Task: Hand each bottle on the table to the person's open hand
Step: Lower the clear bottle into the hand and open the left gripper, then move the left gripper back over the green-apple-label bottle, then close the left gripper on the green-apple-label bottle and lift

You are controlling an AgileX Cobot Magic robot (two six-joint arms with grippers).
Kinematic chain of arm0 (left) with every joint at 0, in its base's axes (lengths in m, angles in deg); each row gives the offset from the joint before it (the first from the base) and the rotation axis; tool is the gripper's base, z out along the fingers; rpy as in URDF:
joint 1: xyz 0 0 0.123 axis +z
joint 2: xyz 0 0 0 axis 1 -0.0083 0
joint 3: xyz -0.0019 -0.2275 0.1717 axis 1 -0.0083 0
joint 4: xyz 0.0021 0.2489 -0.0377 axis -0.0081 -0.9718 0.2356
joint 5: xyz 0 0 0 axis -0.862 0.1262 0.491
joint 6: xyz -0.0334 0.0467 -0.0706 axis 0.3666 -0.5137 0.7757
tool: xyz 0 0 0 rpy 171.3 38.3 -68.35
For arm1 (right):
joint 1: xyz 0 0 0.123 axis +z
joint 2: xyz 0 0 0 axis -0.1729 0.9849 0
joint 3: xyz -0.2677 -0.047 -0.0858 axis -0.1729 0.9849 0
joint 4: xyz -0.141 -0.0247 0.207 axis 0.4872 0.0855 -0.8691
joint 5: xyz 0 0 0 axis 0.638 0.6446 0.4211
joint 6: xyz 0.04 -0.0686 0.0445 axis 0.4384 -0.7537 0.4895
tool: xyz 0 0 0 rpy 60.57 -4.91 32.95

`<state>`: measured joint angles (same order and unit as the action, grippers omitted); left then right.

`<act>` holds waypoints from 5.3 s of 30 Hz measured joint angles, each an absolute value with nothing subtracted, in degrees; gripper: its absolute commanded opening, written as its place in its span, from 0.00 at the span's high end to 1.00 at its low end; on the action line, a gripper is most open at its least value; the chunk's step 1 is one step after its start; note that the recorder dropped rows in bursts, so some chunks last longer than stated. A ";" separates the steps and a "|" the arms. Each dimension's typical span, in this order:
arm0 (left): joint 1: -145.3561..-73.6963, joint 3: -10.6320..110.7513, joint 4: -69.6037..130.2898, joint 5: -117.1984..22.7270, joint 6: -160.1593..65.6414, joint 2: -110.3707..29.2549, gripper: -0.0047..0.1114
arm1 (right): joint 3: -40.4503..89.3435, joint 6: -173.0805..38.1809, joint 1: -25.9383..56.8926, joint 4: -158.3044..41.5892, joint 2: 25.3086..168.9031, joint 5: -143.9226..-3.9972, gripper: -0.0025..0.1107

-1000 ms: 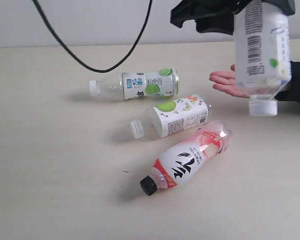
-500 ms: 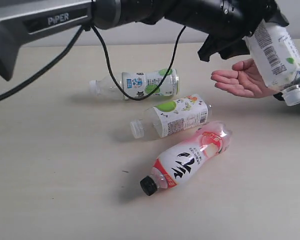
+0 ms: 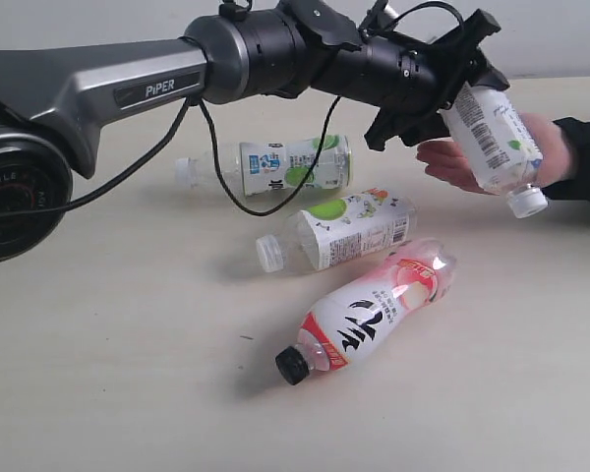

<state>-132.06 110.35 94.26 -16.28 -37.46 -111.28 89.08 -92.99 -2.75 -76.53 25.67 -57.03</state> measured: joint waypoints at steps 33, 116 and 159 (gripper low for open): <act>-131.76 110.56 103.52 -13.06 -48.19 -113.75 0.29 | 89.08 -92.99 -2.75 -76.53 25.67 -57.03 0.98; -134.54 101.85 34.78 21.35 -73.75 -100.25 0.20 | 89.08 -92.99 -2.75 -76.53 25.67 -57.03 0.98; -134.54 101.75 32.96 13.09 -71.50 -108.36 0.54 | 89.08 -92.99 -2.75 -76.53 25.67 -57.03 0.98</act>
